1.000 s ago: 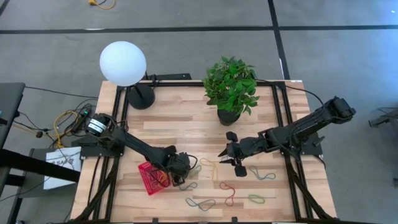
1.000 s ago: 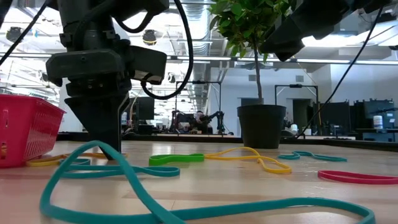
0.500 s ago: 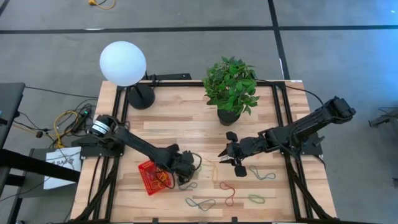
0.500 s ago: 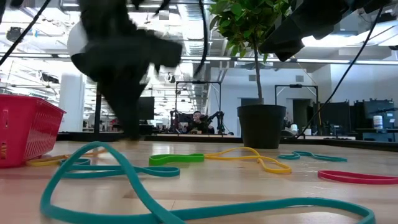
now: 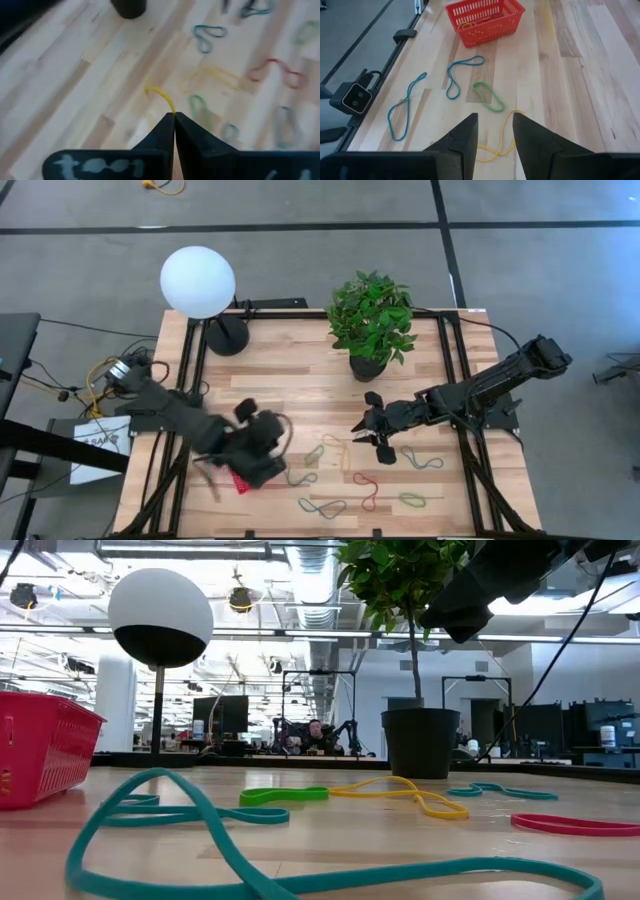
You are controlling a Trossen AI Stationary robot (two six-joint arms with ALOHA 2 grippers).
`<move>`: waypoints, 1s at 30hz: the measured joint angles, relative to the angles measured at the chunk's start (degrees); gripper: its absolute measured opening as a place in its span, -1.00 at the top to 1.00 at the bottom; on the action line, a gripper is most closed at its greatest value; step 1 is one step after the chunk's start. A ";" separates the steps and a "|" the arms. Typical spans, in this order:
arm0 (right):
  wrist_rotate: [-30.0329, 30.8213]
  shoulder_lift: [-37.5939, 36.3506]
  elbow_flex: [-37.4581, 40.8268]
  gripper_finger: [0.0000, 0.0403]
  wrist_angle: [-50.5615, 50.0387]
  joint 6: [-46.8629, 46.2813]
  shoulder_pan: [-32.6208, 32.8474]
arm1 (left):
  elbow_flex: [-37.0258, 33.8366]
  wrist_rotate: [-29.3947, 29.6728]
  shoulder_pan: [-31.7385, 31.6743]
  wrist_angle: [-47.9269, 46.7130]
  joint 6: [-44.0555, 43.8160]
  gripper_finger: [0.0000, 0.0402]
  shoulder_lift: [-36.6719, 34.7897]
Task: Pick and place items into bin
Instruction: Put the yellow rubber band into the red bin
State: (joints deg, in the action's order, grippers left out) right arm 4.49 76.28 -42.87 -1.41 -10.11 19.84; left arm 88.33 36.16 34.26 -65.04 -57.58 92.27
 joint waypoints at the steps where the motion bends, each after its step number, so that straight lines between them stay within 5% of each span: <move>1: 0.00 -0.01 0.00 0.41 0.00 -0.02 0.02 | 0.02 0.15 1.46 -0.23 -1.67 1.00 -0.51; 14: 0.02 0.01 0.00 0.41 0.02 -0.09 0.04 | -6.52 -0.84 15.12 -4.97 -28.85 1.00 -0.22; 30: 0.02 -0.01 0.00 0.41 0.13 -0.04 0.02 | -20.83 -5.77 13.36 1.14 -33.16 0.66 -0.22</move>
State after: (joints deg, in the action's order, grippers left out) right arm 4.51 76.27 -42.87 -1.28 -10.15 19.86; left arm 67.51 30.39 47.62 -63.89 -90.74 92.05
